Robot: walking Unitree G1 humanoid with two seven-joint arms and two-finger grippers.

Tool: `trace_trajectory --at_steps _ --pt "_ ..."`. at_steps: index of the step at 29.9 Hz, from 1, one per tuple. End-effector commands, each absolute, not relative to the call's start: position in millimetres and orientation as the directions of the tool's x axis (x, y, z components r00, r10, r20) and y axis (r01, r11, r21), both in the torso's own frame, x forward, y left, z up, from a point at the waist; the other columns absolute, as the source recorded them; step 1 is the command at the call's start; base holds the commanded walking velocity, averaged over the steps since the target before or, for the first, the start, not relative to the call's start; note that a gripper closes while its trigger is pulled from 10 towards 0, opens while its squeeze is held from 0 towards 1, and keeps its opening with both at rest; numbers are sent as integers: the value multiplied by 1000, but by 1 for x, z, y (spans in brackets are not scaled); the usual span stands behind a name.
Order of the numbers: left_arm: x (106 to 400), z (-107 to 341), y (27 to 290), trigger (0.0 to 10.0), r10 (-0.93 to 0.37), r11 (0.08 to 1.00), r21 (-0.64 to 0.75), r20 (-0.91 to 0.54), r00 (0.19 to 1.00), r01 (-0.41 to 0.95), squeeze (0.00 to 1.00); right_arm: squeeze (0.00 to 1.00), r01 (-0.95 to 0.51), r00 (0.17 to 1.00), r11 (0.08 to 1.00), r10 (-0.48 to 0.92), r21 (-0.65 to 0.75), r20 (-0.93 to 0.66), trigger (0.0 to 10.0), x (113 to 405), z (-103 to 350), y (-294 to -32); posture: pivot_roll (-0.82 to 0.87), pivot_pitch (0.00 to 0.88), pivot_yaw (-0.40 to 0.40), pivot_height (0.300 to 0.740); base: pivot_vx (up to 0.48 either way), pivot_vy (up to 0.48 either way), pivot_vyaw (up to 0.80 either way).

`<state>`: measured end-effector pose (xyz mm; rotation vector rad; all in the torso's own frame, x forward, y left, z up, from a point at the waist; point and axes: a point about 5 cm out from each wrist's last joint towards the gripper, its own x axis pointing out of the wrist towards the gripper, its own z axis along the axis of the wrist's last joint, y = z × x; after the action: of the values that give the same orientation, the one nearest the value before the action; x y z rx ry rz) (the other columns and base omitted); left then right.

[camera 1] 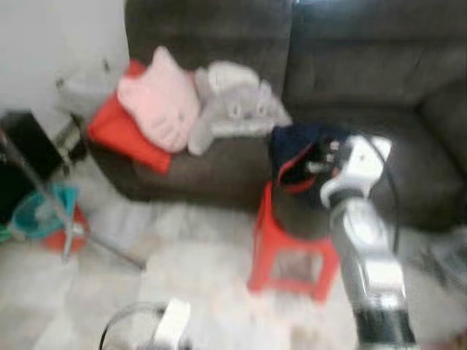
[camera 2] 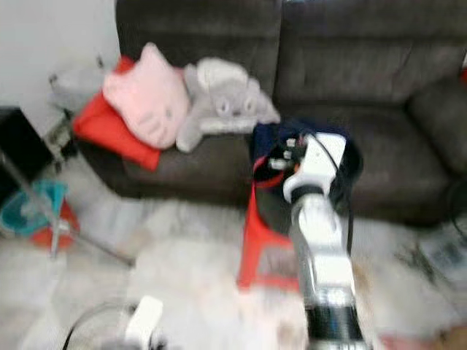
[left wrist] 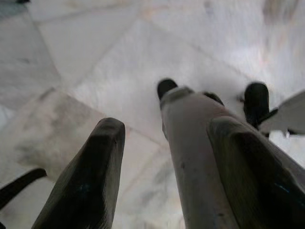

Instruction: Hang hanger

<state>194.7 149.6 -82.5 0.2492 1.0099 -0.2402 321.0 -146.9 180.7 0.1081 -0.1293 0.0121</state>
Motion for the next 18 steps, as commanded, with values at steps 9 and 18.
trace_trajectory --at_steps 9,18 --pt "191 -84 147 10000 -91 947 79 -863 496 311 0 0 -25 989 995 11 99 145 10000 322 185 -147 -49 13 0 740 -267 0 0" --pt "191 -85 147 10000 -90 947 80 -864 495 312 0 0 -40 989 996 28 84 144 10000 322 185 -146 -48 13 -2 740 -114 0 0"
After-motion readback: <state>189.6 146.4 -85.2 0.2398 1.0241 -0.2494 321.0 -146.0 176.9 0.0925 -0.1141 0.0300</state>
